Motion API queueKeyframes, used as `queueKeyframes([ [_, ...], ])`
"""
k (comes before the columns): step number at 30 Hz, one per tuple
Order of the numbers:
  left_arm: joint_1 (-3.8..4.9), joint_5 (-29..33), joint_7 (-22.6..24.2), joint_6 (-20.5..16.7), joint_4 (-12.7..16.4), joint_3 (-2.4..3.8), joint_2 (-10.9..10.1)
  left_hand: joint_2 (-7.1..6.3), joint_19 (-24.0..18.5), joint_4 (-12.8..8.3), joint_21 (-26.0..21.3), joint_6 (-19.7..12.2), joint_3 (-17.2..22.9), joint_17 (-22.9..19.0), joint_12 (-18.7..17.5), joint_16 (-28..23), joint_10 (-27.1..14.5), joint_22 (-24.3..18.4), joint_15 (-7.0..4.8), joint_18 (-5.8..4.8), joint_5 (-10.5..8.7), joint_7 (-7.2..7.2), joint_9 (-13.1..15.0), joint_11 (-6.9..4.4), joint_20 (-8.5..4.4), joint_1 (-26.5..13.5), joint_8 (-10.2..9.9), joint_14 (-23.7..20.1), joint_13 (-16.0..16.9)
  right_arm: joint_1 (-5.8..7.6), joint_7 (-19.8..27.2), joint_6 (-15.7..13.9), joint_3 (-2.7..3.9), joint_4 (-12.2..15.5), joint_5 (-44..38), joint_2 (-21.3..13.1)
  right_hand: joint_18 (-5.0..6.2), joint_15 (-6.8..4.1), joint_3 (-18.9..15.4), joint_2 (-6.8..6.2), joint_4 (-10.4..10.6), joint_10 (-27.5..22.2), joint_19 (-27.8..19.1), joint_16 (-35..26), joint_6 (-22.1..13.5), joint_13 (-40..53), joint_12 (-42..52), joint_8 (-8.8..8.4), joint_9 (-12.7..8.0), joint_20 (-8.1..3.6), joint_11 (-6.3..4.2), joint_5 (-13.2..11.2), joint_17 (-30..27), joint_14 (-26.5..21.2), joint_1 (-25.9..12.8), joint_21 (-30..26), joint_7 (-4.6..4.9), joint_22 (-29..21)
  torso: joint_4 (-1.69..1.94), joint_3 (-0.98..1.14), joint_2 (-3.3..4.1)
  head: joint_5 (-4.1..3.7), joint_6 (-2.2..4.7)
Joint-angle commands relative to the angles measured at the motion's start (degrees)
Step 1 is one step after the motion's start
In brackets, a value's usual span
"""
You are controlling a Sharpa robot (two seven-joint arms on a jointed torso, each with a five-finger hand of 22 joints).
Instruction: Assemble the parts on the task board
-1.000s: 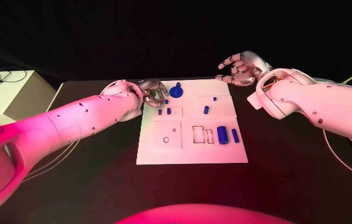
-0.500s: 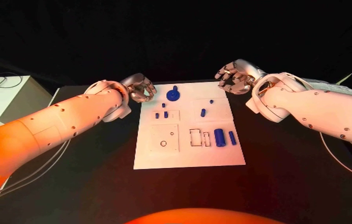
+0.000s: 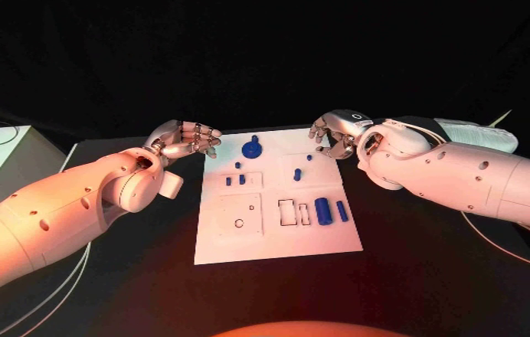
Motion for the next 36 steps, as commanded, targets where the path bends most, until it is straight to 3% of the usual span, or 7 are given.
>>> queueKeyframes([
  [1,-1.08,9.5,4.7,3.5,2.4,0.74,-0.9,-0.04,0.2,0.3,-2.9,-0.4,0.3,-1.1,-2.2,-4.9,1.1,-1.9,0.36,0.09,-0.11,0.01,-0.2,0.07,0.62,0.5,0.1,1.1,-1.3,-0.55,-1.4,3.2,-0.03,-0.9,-6.8,0.9,0.61,0.43,-0.2,0.13,-0.5,-0.4,-0.1,-0.2,0.0,-0.5,-0.6,-0.29,-0.1,0.19,0.01,-0.4,10.4,4.7,-0.6,-0.3,0.09,-0.2,0.12,-0.08,0.0,-0.37,0.12],
  [5,-2.77,10.4,5.3,3.9,4.6,2.08,-2.0,0.04,0.8,0.3,-7.2,0.0,0.5,-1.5,-5.6,-11.7,2.8,-4.7,0.78,0.08,-0.11,0.21,-0.4,0.3,1.26,0.9,0.1,3.0,-3.1,-1.32,-1.6,4.4,-0.05,-2.0,-7.7,2.3,0.63,0.51,-0.4,0.25,-0.8,-0.4,-0.1,-0.4,0.3,-1.0,-1.1,-0.35,-0.1,0.24,0.11,-0.3,10.1,4.7,-0.8,-0.6,0.18,-0.4,0.15,-0.08,0.03,-0.71,0.12],
  [9,-4.77,10.7,5.7,3.8,6.1,4.36,-2.6,0.12,1.0,0.2,-8.6,0.3,0.5,-1.5,-6.4,-13.8,3.7,-5.6,0.83,0.07,-0.08,0.22,-0.5,0.26,1.47,1.1,0.1,3.6,-3.6,-1.81,-2.0,5.6,-0.07,-2.6,-8.3,3.1,0.64,0.57,-0.5,0.37,-0.9,-0.2,-0.1,-0.5,0.8,-1.4,-1.3,-0.3,0.0,0.29,0.15,-0.2,9.9,4.6,-0.9,-0.6,0.22,-0.4,0.12,-0.09,0.02,-0.88,0.12],
  [14,-5.9,10.8,6.1,3.6,6.8,5.92,-2.9,0.04,0.7,0.3,-11.3,0.3,0.7,-1.4,-7.5,-16.6,4.4,-7.3,0.99,0.04,-0.05,0.22,-0.7,0.29,2.01,1.0,0.0,4.4,-4.1,-2.15,-3.5,6.7,-0.1,-3.0,-9.9,3.6,0.65,0.58,-0.5,0.49,-1.1,0.0,0.0,-0.7,1.4,-1.9,-1.7,-0.21,0.0,0.33,0.16,-0.1,9.7,4.6,-1.1,-0.7,0.19,-0.5,-0.03,-0.16,0.06,-1.01,0.1],
  [17,-6.25,10.9,6.3,3.5,7.2,6.35,-3.2,-0.07,0.5,0.5,-14.1,0.4,1.0,-1.3,-8.4,-18.7,4.8,-9.1,1.11,0.11,-0.04,0.25,-0.7,0.36,2.67,0.9,0.0,5.0,-4.5,-2.29,-5.0,6.3,-0.14,-3.4,-11.8,3.8,0.64,0.62,-0.4,0.64,-1.1,0.0,0.0,-0.7,1.8,-2.4,-2.1,-0.26,0.0,0.36,0.25,0.3,9.6,4.6,-1.3,-0.8,0.29,-0.5,-0.08,-0.11,0.06,-1.23,0.12],
  [22,-6.51,10.9,6.4,3.2,7.6,6.65,-3.4,-0.11,0.8,0.5,-14.9,0.4,1.1,-1.2,-8.7,-19.4,5.0,-9.7,1.14,0.19,-0.05,0.25,-0.8,0.37,2.81,0.9,0.0,5.2,-4.6,-2.44,-6.5,5.6,-0.2,-3.7,-13.5,4.1,0.65,0.67,-0.4,0.65,-1.2,-0.1,0.1,-0.8,2.0,-2.8,-2.5,-0.42,-0.1,0.4,0.33,0.9,9.5,4.5,-1.5,-0.9,0.37,-0.6,0.09,-0.12,0.12,-1.54,0.07],
  [36,-6.71,11.0,6.4,2.2,8.2,6.83,-3.7,-0.07,1.4,0.5,-15.7,0.5,1.2,-1.1,-9.1,-20.3,4.9,-10.3,1.27,0.25,-0.03,0.41,-0.8,0.51,2.87,1.0,0.0,5.3,-4.8,-2.89,-6.0,6.0,-0.29,-3.5,-11.8,4.8,0.63,0.17,2.5,2.21,-1.7,3.2,0.5,-0.9,4.7,-4.3,-2.7,-0.05,0.3,0.01,-0.26,1.2,9.3,4.6,-2.0,-0.7,-0.24,-0.4,-0.05,-0.09,0.08,-1.17,-0.26],
])
